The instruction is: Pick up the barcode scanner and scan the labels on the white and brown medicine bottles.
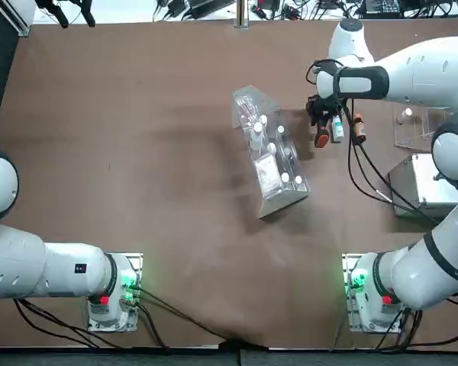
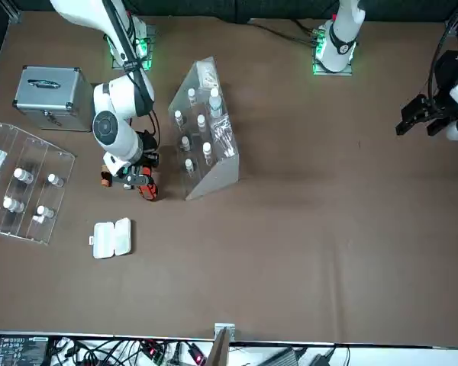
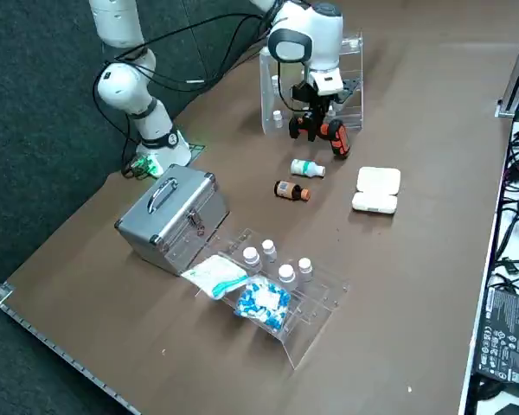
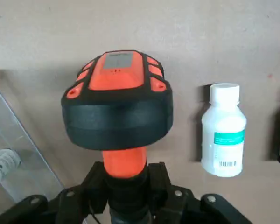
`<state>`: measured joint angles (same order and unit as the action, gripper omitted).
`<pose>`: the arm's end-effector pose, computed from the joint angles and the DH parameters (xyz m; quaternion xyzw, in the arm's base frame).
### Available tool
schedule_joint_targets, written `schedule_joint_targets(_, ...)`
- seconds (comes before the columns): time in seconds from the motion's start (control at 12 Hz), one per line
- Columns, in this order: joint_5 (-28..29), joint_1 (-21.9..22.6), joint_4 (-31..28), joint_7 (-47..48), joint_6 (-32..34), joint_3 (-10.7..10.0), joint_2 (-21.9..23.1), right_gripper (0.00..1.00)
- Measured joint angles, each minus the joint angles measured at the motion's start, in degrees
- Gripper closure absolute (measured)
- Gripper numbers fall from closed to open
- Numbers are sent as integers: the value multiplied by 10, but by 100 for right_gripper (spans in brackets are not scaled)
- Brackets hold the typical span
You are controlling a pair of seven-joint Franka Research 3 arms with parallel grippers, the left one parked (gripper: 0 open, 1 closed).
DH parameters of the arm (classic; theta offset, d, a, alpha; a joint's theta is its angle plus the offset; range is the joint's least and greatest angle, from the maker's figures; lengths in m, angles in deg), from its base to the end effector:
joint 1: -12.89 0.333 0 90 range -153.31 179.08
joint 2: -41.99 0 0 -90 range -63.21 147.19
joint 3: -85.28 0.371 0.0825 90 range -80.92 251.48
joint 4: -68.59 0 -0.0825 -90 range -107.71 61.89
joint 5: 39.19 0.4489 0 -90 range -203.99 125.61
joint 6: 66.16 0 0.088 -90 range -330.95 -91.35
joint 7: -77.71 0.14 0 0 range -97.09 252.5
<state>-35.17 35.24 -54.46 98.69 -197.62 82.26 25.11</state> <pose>0.5702 0.2032 0.2225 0.9964 -0.0389 -0.0747 0.0095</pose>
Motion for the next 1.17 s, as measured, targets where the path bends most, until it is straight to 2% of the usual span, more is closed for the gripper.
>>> schedule_joint_targets(0.67, 0, 6, -21, 0, -54, 0, -8, 56)
schedule_joint_targets(1.17, 0, 6, -24, 0, -65, 0, -20, 56)
